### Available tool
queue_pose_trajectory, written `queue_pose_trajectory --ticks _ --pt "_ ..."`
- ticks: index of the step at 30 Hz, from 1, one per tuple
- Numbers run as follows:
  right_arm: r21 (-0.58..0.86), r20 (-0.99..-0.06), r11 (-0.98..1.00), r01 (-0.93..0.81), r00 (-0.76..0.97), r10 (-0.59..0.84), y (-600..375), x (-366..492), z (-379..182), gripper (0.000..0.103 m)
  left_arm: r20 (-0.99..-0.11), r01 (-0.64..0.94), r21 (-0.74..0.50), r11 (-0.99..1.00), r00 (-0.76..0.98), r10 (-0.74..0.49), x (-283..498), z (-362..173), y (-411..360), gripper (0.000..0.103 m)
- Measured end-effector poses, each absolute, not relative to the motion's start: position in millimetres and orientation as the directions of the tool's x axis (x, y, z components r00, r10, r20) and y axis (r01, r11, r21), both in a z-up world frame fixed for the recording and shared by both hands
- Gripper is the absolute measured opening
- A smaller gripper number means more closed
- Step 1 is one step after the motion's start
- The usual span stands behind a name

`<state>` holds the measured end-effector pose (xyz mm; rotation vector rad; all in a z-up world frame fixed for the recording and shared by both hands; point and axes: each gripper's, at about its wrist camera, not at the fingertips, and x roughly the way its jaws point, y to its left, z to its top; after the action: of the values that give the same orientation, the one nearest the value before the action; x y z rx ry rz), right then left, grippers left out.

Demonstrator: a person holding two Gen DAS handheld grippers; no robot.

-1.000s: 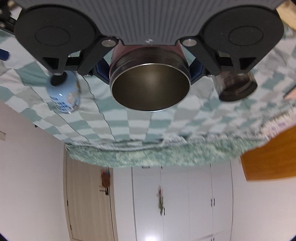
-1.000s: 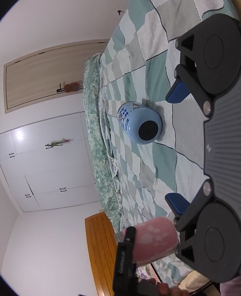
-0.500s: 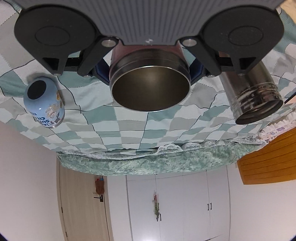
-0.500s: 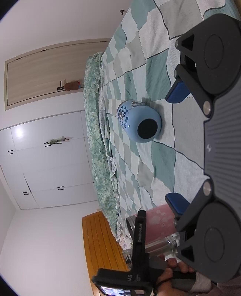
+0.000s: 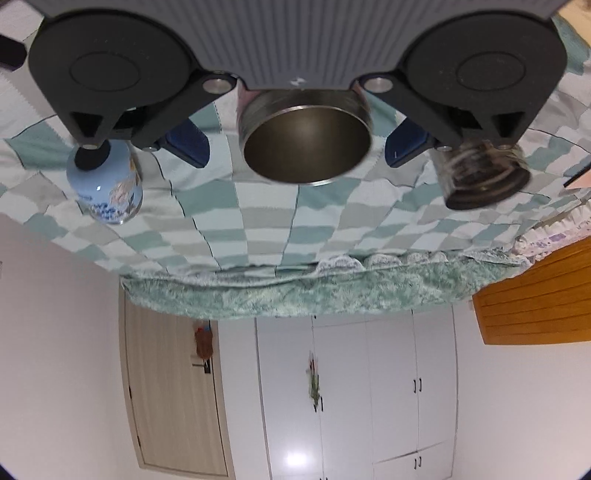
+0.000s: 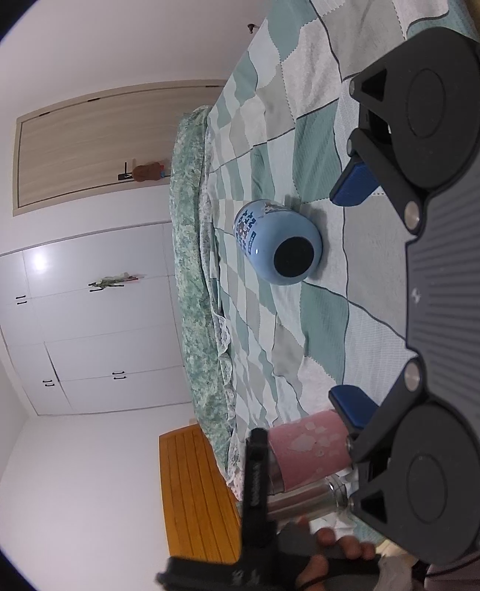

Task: Flip cup upright
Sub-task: 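Rotate the pink cup upright with the left tool and lower it beside the tumbler, then open the left tool and pull it back from the upright pink cup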

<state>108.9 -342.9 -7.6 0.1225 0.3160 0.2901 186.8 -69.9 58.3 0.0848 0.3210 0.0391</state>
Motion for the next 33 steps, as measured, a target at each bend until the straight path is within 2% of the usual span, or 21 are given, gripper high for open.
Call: queue_pose_trajectory --ticks 14,20,25,33 --pt "0.077 -0.274 0.966 -0.247 0.926 0.259 -330.8 97.4 -8.4 0.103 -0.191 -0.018 0.031 0.999 0.981 0.024 117.8 88.8 -42.0 0.103" --pt "0.026 -0.211 0.970 -0.242 0.947 0.242 -329.2 80.4 -2.3 0.103 -0.121 0.037 -0.019 0.999 0.992 -0.039 65.0 92.4 -20.6 0.103" --pt "0.002 -0.156 0.970 -0.245 0.958 0.242 -331.9 52.6 5.6 0.103 -0.123 0.047 -0.029 0.998 0.991 -0.050 32.0 82.0 -7.4 0.103" --pt "-0.019 -0.156 0.966 -0.256 0.955 0.250 -333.2 11.9 2.7 0.103 -0.145 0.036 -0.021 0.999 0.989 -0.038 6.4 42.0 -0.2 0.103"
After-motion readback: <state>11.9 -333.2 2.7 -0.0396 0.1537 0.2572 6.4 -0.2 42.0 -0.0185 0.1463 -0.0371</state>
